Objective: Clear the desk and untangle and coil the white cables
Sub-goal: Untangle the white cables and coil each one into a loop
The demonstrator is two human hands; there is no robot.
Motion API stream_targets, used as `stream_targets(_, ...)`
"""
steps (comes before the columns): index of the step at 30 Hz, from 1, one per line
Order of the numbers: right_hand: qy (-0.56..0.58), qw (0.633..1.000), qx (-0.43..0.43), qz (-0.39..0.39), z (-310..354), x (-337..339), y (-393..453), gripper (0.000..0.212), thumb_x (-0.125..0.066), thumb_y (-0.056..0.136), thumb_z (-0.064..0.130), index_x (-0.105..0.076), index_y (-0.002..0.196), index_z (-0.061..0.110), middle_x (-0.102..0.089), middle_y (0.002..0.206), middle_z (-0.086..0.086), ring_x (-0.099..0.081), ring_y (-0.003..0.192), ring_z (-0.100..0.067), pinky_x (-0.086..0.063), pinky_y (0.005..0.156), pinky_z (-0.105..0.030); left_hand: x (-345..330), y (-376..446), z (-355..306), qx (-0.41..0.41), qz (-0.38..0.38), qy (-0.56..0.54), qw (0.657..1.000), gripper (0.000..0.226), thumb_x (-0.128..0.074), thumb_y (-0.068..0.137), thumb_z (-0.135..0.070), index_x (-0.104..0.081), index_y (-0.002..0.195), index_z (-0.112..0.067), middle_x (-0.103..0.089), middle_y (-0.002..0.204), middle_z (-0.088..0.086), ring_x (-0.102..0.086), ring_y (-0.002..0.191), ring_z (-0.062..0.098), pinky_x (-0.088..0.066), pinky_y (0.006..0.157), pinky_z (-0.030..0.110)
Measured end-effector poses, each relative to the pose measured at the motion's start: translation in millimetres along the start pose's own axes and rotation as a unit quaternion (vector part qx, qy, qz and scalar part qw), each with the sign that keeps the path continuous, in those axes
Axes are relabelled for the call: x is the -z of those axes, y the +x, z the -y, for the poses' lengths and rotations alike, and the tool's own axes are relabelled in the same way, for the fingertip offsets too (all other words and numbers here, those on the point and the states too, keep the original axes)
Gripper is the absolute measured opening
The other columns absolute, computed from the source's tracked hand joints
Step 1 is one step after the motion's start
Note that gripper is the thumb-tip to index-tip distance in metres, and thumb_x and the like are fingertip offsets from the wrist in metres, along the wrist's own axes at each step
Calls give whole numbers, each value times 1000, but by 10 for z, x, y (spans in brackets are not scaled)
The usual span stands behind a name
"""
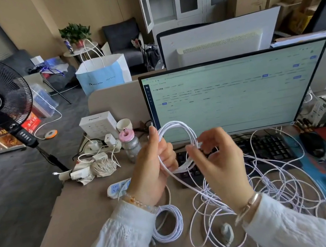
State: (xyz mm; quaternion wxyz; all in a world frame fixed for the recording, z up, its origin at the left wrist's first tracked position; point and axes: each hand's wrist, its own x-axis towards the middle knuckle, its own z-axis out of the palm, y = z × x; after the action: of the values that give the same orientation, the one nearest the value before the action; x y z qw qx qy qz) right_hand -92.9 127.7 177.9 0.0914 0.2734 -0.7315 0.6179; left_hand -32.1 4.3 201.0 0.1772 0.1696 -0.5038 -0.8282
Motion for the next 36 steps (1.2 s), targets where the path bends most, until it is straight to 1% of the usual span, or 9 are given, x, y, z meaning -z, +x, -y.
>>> stream_targets(3,-50,998,-31,8,-136,12,173,28,-79,77,25,-53,82,17,-58,71,7,-53,64,-7,-39,60,-12,42,5,3,44,35,-72,996,51,-43,94,-49,-23,57,-21,-11,56,-3,-14,46,9,-16,45,22)
stream_targets(8,54,992,-69,87,-276,105,317,21,-79,78,22,-61,73,12,-64,59,2,-55,47,-9,-47,50,-24,94,32,19,76,50,-178,980,54,-41,98,-46,-29,52,-20,-22,51,-5,-24,44,8,-23,45,20)
stream_targets(12,148,963,-184,127,-363,64,259,35,-76,74,38,-60,84,9,-67,74,-2,-64,67,-16,-58,63,-35,73,40,10,87,60,-182,978,54,-38,99,-48,-33,53,-20,-22,45,-8,-22,37,5,-22,40,18)
stream_targets(15,198,893,-247,320,-519,116,142,54,-68,78,56,-63,107,10,-71,100,-8,-68,93,-21,-55,88,-43,74,70,-56,75,60,-177,980,55,-37,98,-50,-37,53,-19,-21,44,-8,-21,36,4,-20,39,17)
stream_targets(17,121,842,-210,482,-635,133,-20,50,-67,82,51,-65,110,9,-71,103,-11,-67,94,-19,-54,88,-39,110,113,-136,63,59,-168,982,55,-36,97,-51,-38,52,-19,-21,44,-8,-21,36,4,-20,40,18)
stream_targets(19,15,826,-163,540,-810,101,-206,42,-66,83,51,-68,99,11,-72,96,-12,-67,84,-18,-53,87,-42,175,157,-243,48,59,-153,985,53,-37,96,-51,-38,54,-19,-21,46,-8,-22,38,5,-22,42,18)
stream_targets(27,-34,854,-229,466,-1422,470,-268,16,-60,94,15,-67,79,14,-70,69,0,-64,67,-9,-51,68,-25,490,157,-744,-32,-11,-155,987,55,-33,99,-53,-34,54,-21,-21,45,-10,-8,44,8,-33,41,16)
stream_targets(30,-35,904,-219,366,-1396,539,-183,17,-62,92,18,-70,78,12,-70,66,-6,-61,57,-11,-51,62,-33,573,174,-669,-24,-37,-133,990,56,-34,98,-54,-36,52,-22,-21,45,-10,-16,36,5,-23,39,16)
stream_targets(36,104,966,-175,157,-602,493,137,8,-66,86,12,-73,86,8,-67,61,-4,-54,48,-12,-47,47,-19,504,194,-337,13,-34,-75,997,51,-42,90,-53,-40,52,-20,-22,43,-8,-19,35,4,-13,43,20)
